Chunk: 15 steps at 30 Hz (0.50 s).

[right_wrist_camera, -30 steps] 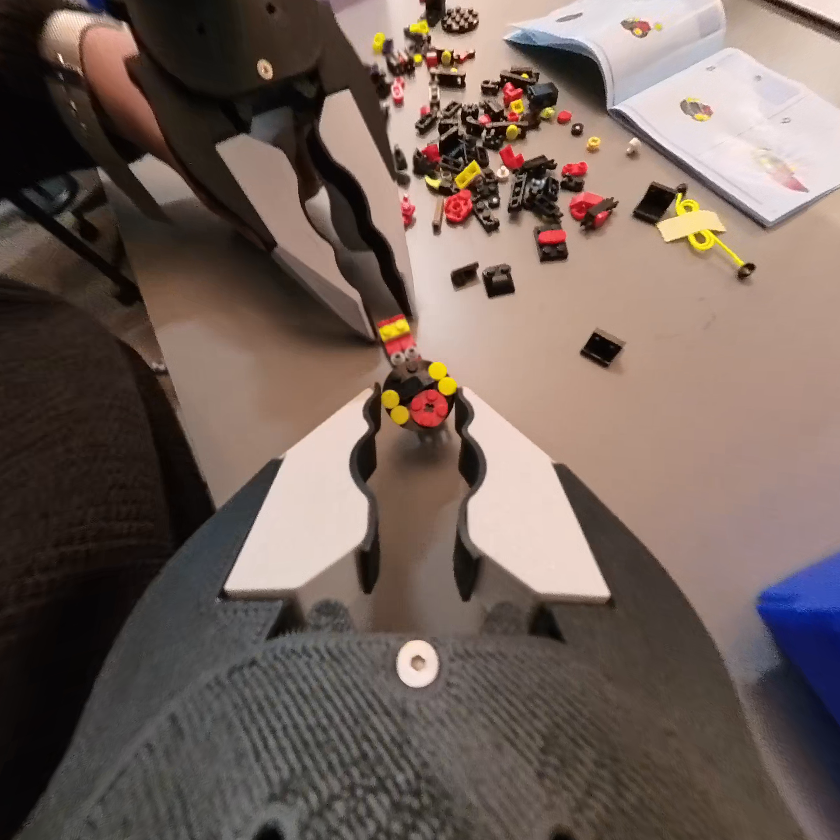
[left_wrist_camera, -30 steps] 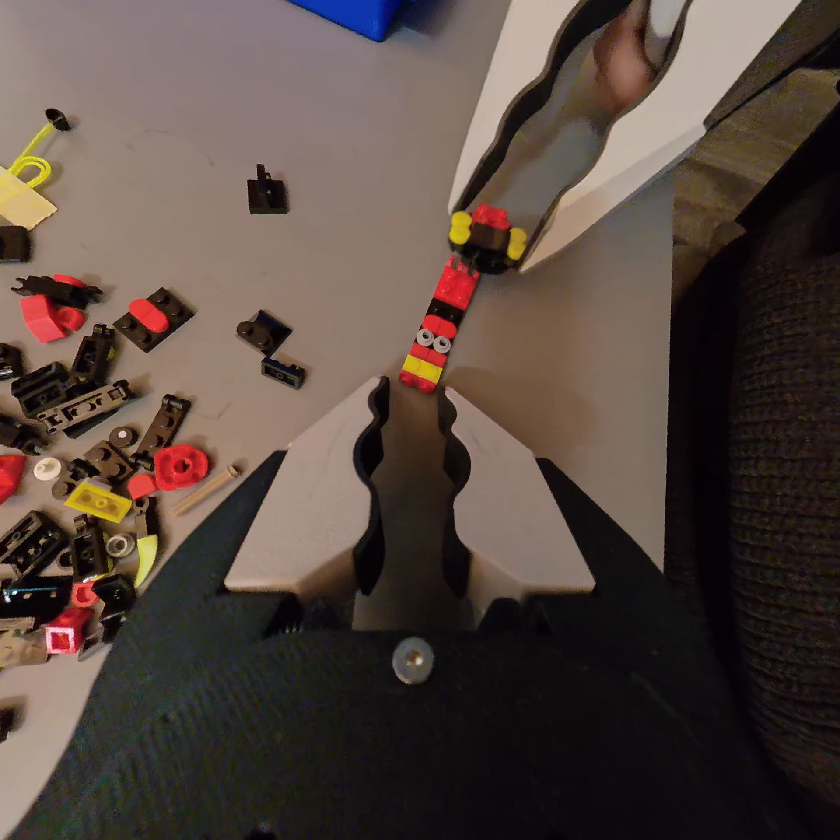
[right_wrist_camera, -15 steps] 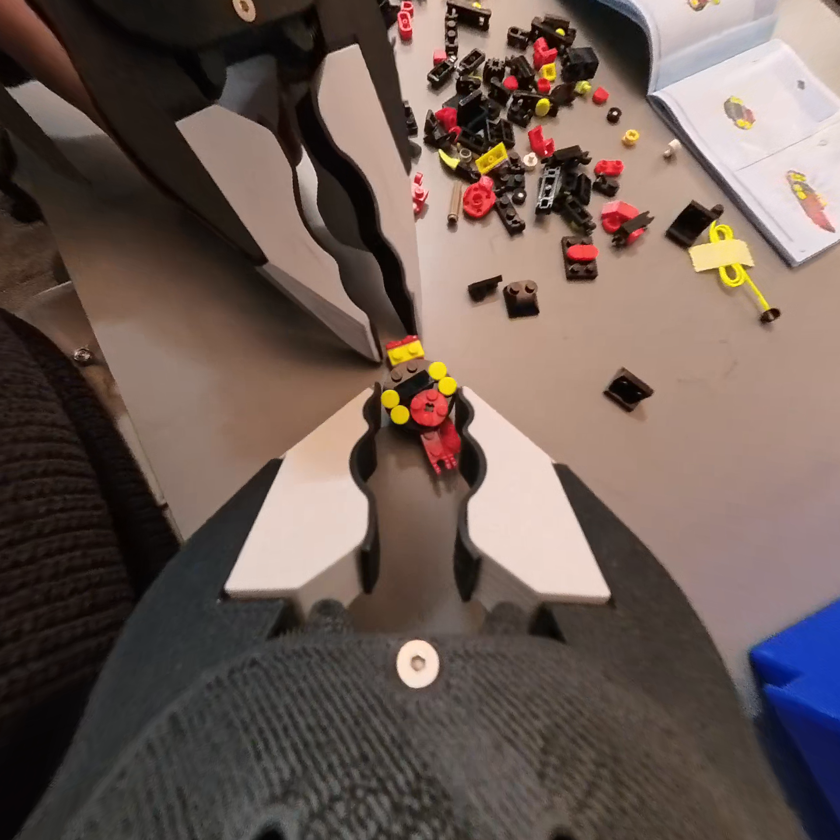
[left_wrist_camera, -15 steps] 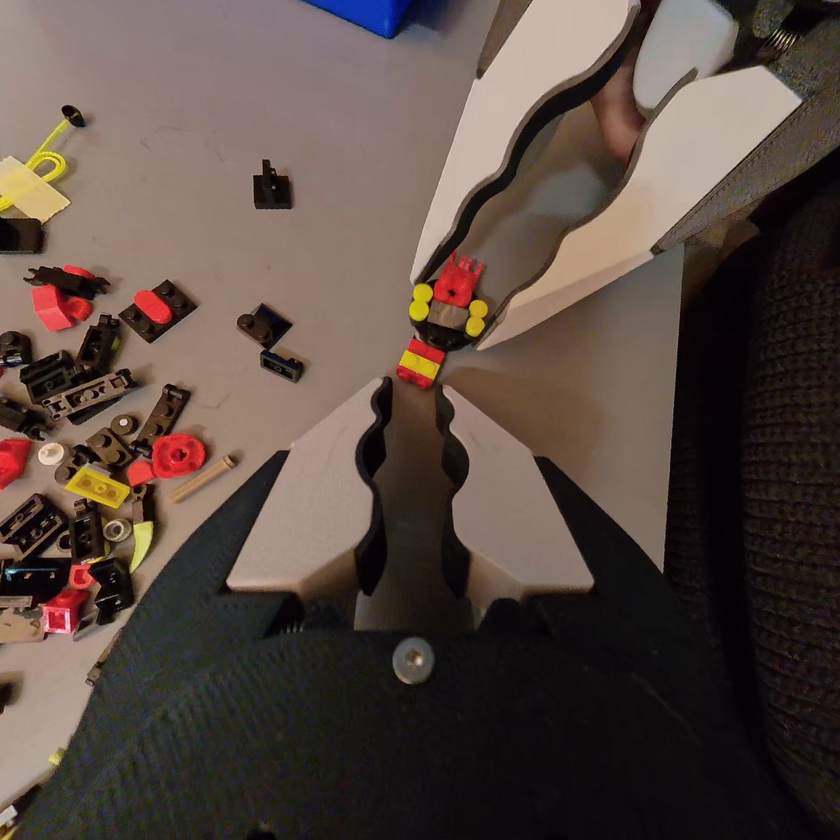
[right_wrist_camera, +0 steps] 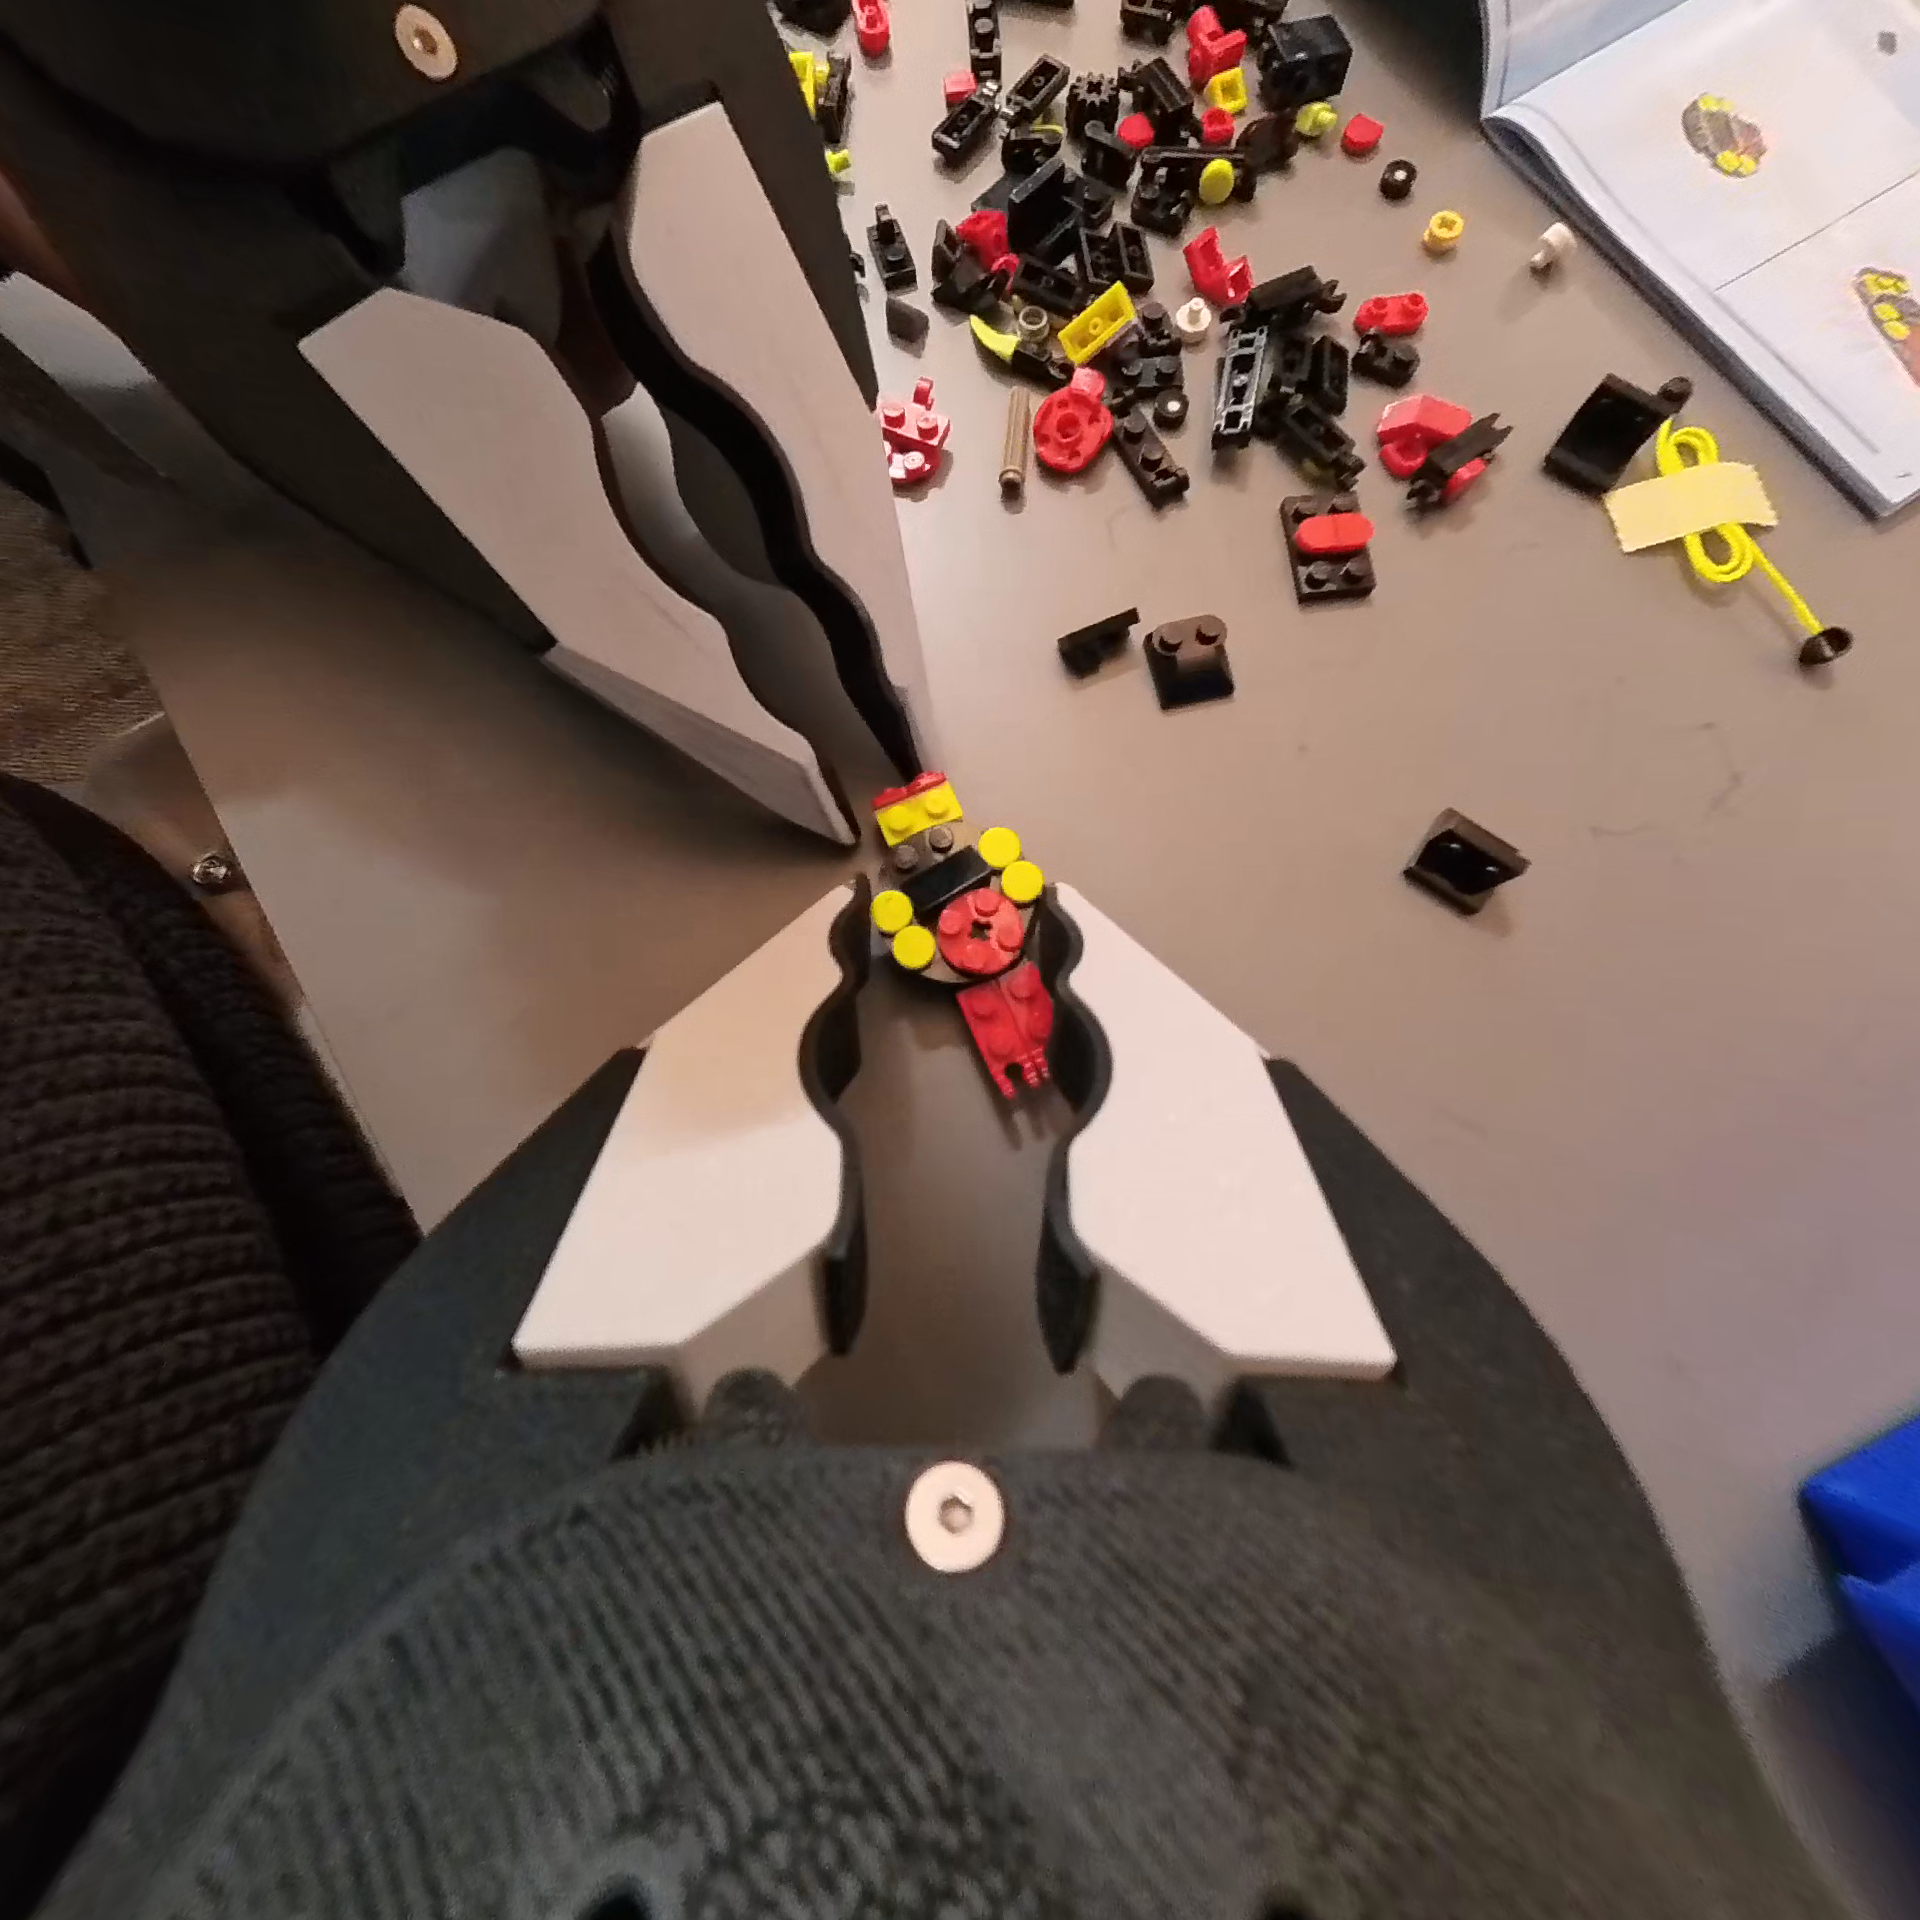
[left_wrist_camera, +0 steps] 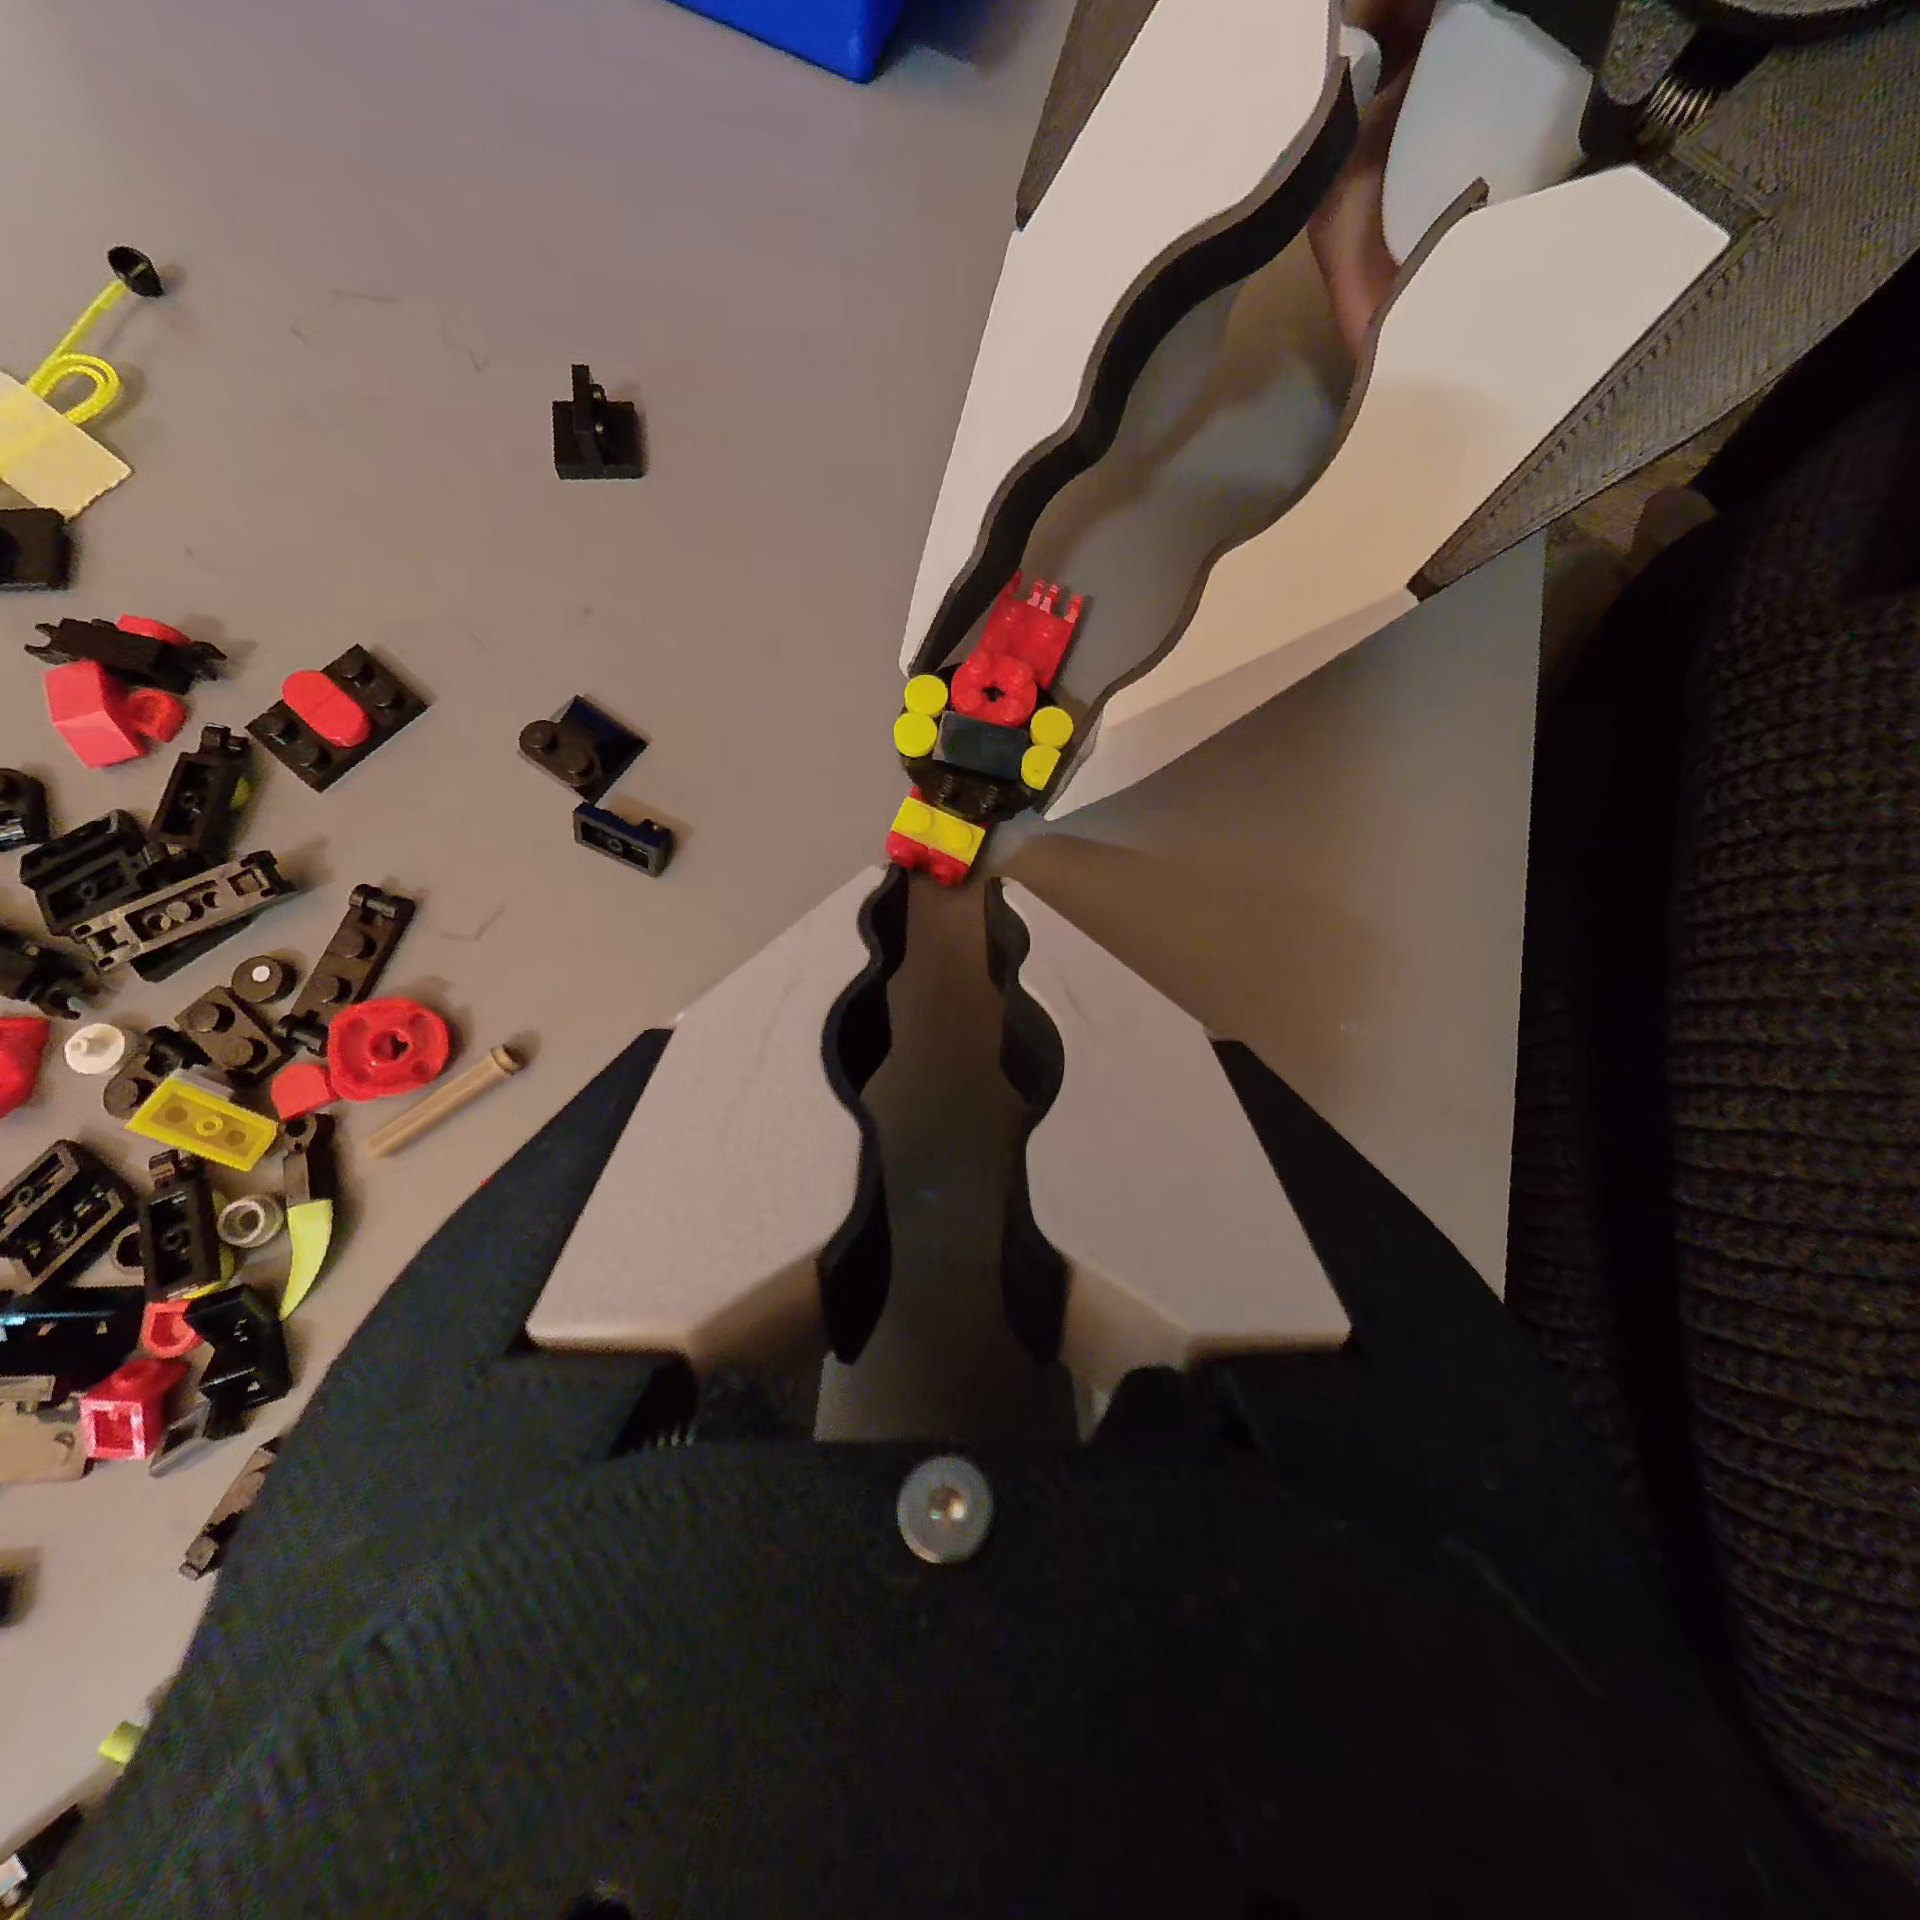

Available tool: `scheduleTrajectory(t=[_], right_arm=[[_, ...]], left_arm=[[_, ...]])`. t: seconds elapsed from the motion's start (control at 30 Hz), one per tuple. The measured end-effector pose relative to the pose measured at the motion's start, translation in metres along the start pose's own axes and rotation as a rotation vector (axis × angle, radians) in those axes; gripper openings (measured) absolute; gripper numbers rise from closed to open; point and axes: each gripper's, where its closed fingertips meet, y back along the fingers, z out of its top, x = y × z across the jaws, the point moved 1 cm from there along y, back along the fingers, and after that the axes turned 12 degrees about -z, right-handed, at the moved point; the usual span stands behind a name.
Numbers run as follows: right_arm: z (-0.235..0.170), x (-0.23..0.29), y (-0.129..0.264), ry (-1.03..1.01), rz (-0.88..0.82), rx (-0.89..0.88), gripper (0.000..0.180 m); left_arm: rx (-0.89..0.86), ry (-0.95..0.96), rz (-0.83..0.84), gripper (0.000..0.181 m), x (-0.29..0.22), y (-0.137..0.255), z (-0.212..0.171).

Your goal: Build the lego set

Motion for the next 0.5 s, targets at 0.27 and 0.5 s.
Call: scheduleTrajectory(t=[0.27,0.5], right_arm=[[-0.0001,0.0002,0.0004,-0.009,0.002,0.004,0.031],[0.0044,0.0011,0.0070,0.034,0.040,-0.040,0.051]], left_arm=[[-0.006,0.015,0.012,0.020,0.0029,0.0006,0.0005],[-0.007,0.014,0.017,0.022,0.0033,0.0004,0.0009]])
